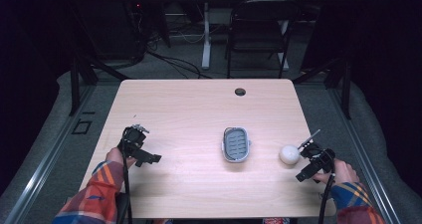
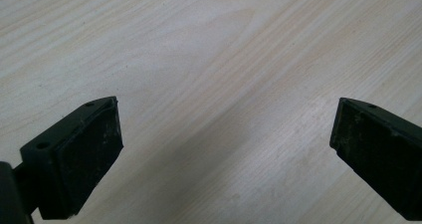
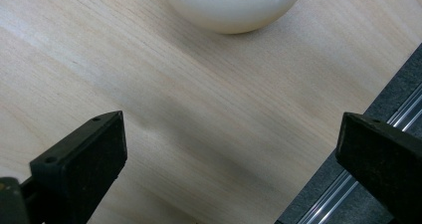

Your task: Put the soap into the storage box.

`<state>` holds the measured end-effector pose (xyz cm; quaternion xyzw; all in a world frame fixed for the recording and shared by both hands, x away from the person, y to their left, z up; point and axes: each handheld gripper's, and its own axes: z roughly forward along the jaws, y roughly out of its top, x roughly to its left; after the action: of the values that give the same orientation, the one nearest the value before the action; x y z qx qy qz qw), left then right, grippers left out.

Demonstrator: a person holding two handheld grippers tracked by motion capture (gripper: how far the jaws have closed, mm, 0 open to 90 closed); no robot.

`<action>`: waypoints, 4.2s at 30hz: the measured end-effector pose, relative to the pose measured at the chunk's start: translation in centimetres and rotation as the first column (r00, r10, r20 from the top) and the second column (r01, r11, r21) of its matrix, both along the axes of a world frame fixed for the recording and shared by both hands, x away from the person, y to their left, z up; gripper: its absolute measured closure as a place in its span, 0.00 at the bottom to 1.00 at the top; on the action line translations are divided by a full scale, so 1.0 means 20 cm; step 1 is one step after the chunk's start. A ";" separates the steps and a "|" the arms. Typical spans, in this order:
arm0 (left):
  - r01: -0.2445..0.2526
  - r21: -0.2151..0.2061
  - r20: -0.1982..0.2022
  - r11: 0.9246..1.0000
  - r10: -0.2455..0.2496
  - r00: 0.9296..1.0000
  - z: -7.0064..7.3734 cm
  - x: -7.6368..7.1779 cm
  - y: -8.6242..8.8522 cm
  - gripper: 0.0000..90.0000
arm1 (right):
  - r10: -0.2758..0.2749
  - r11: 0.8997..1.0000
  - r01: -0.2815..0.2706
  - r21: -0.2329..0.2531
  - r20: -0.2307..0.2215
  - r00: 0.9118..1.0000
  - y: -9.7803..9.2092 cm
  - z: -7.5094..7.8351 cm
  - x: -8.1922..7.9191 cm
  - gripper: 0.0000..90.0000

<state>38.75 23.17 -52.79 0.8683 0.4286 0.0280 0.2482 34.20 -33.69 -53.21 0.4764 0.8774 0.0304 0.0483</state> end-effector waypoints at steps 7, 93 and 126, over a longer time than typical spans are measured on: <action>0.002 0.001 -0.001 1.000 -0.002 1.000 0.00 0.00 0.00 0.00 | -0.009 1.000 0.009 0.021 0.004 1.000 0.00 -0.01 -0.01 0.00; 0.017 0.012 -0.019 1.000 -0.017 1.000 -0.01 0.01 -0.01 0.00 | 0.105 0.991 -0.110 -0.078 -0.071 0.992 0.26 -0.01 0.37 0.26; 0.026 0.023 -0.018 0.999 -0.025 1.000 -0.01 0.01 -0.01 0.00 | 0.134 0.989 -0.136 -0.052 -0.032 0.990 0.32 0.10 0.34 0.27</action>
<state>38.97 22.89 -52.93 0.8766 0.4194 0.0220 0.2347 41.08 -27.35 -51.22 0.4147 0.9088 0.0033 0.0466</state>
